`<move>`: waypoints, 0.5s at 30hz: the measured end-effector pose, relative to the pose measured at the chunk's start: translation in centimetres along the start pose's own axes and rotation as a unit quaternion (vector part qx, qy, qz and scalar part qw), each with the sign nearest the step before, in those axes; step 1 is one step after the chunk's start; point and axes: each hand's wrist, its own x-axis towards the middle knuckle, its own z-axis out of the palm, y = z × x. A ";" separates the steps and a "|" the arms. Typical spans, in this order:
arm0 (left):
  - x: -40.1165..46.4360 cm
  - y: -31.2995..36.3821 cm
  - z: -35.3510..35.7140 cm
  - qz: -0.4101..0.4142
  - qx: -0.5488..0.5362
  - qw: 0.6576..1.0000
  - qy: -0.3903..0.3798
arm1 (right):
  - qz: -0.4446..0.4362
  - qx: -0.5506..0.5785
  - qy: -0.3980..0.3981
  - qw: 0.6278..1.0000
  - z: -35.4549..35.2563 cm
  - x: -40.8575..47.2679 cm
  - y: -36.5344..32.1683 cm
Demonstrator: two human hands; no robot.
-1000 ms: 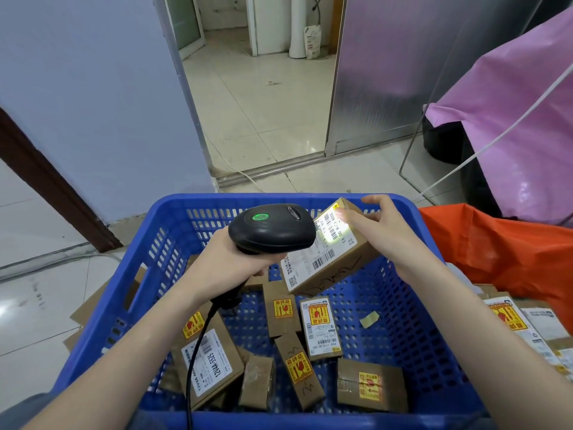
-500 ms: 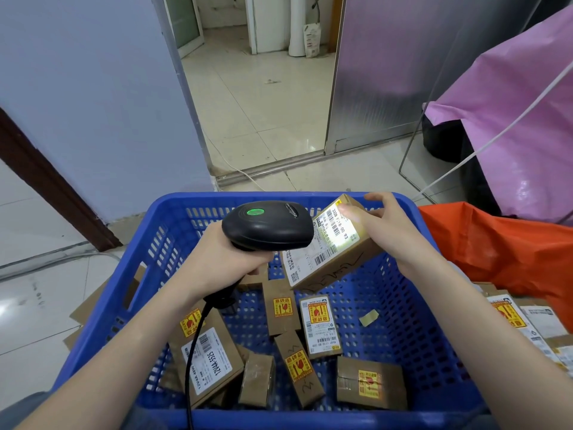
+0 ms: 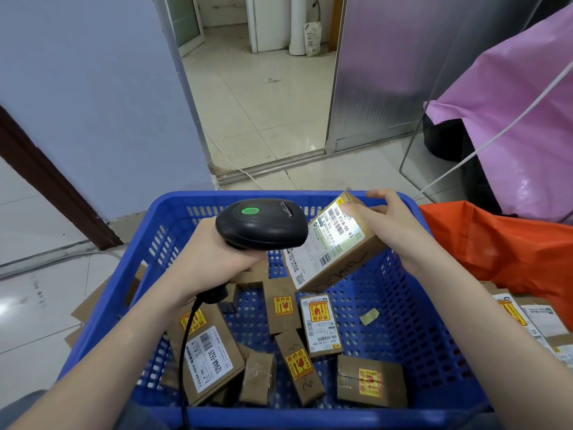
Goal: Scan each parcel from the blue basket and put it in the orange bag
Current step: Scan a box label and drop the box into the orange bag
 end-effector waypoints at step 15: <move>0.1 -0.2 0.4 -0.024 -0.020 0.999 -0.031 | 0.008 -0.002 -0.019 1.000 0.0 -0.2 -0.3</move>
